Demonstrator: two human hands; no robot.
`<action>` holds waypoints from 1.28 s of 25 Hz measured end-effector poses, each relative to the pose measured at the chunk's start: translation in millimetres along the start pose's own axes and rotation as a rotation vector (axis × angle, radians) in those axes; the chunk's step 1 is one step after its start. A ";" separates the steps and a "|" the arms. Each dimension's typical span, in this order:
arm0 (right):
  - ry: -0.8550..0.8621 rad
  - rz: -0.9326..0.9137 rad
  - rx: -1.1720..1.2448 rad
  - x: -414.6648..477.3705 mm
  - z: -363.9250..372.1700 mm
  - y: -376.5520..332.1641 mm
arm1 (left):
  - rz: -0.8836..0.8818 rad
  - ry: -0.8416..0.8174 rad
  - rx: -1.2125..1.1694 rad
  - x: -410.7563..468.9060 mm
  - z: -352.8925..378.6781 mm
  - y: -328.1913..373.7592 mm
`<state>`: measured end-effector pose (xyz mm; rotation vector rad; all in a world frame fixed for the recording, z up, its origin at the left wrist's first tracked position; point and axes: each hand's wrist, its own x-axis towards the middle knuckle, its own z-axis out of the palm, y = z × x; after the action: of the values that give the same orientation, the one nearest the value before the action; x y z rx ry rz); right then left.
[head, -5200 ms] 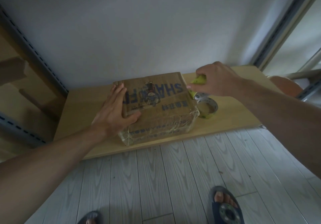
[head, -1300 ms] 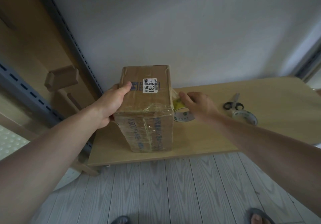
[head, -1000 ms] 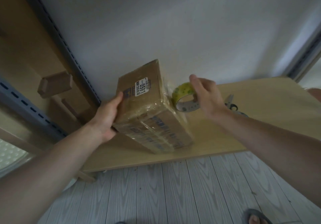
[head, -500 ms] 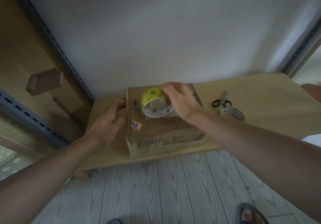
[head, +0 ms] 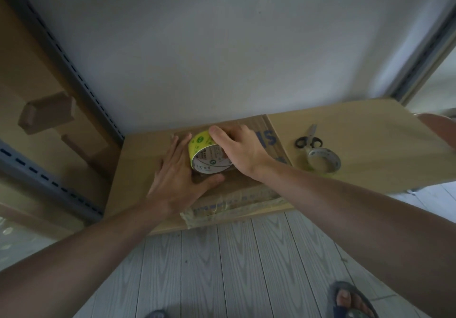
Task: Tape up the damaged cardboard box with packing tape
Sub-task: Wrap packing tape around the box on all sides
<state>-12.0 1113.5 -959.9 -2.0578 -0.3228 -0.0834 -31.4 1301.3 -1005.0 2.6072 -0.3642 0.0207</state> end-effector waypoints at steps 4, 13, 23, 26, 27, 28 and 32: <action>-0.102 -0.038 -0.220 8.2 -31.3 -6.5 | -0.006 -0.030 0.067 -0.8 -2.6 6.5; 0.008 -0.021 -0.788 -15.6 -150.4 28.5 | 0.006 -0.150 0.224 1.8 -4.6 8.4; -0.021 -0.058 -0.801 -18.6 -157.7 49.8 | 0.044 -0.129 0.189 3.8 -2.8 5.9; 0.026 -0.085 -0.884 -21.9 -168.8 61.3 | 0.037 -0.143 0.215 4.2 -4.2 6.3; 0.020 -0.073 -0.917 -25.2 -169.3 66.9 | 0.038 -0.148 0.229 4.5 -4.4 7.1; 0.006 -0.054 -0.934 -28.6 -167.1 73.3 | 0.035 -0.153 0.237 4.5 -4.5 7.6; -0.016 -0.011 -0.922 -31.6 -157.8 86.5 | 0.027 -0.162 0.243 4.2 -5.2 7.8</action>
<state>-7.6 930.9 -962.4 -2.9684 -0.3400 -0.2598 -29.1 1296.2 -996.4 2.8528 -0.4811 -0.1459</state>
